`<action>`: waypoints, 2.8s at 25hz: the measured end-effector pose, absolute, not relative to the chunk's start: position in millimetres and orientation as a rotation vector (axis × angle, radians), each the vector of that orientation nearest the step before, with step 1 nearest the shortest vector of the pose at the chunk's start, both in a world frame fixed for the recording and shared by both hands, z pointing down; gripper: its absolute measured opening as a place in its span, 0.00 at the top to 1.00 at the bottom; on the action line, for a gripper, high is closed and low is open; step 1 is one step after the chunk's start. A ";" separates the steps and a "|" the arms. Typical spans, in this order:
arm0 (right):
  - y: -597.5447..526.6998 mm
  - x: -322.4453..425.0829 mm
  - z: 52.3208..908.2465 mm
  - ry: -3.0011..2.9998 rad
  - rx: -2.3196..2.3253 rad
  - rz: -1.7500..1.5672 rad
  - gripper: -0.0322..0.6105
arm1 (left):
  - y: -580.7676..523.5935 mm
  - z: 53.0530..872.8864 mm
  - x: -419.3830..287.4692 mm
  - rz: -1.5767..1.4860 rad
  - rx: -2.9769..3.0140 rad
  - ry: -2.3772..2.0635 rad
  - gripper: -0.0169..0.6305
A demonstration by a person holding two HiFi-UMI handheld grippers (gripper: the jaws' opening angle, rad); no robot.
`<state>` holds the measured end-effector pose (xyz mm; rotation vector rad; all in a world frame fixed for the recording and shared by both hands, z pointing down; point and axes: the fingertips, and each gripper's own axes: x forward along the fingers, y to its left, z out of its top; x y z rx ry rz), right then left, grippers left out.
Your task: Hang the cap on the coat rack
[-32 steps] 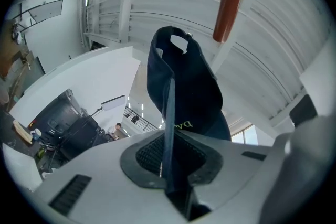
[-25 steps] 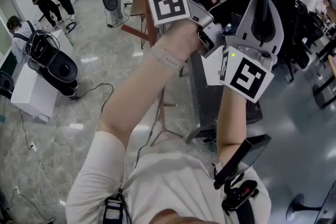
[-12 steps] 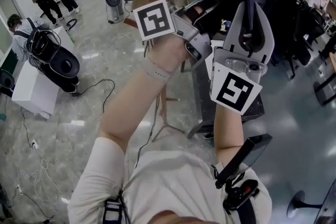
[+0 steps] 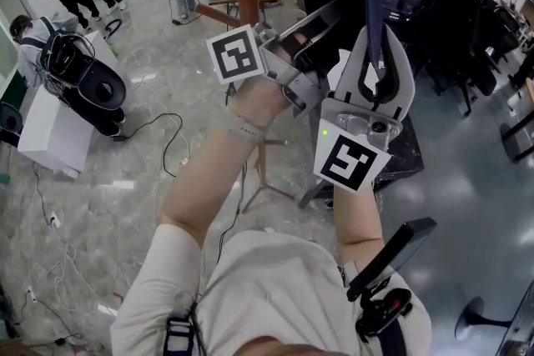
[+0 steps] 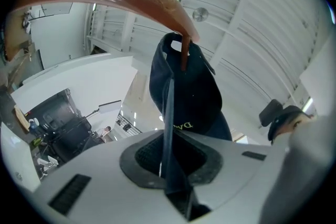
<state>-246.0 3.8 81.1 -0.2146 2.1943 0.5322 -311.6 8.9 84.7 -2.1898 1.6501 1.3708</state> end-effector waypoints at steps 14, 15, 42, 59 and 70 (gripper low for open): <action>23.4 -256.5 151.3 2.220 -0.159 0.582 0.89 | 29.7 152.5 -324.7 1.441 -2.157 1.573 0.93; 24.9 -257.8 153.8 2.218 -0.157 0.583 0.89 | 32.6 153.8 -325.9 1.453 -2.153 1.552 0.93; 71.9 -315.9 323.0 2.370 0.014 0.608 0.87 | 88.7 335.5 -359.5 1.447 -1.872 1.799 0.93; 29.2 -330.0 366.9 2.632 -0.041 0.660 0.87 | 42.7 353.9 -344.0 1.250 -1.923 1.992 0.93; -113.3 -281.7 330.7 2.715 -0.553 0.684 0.87 | -104.2 313.8 -295.8 1.206 -2.367 1.804 0.95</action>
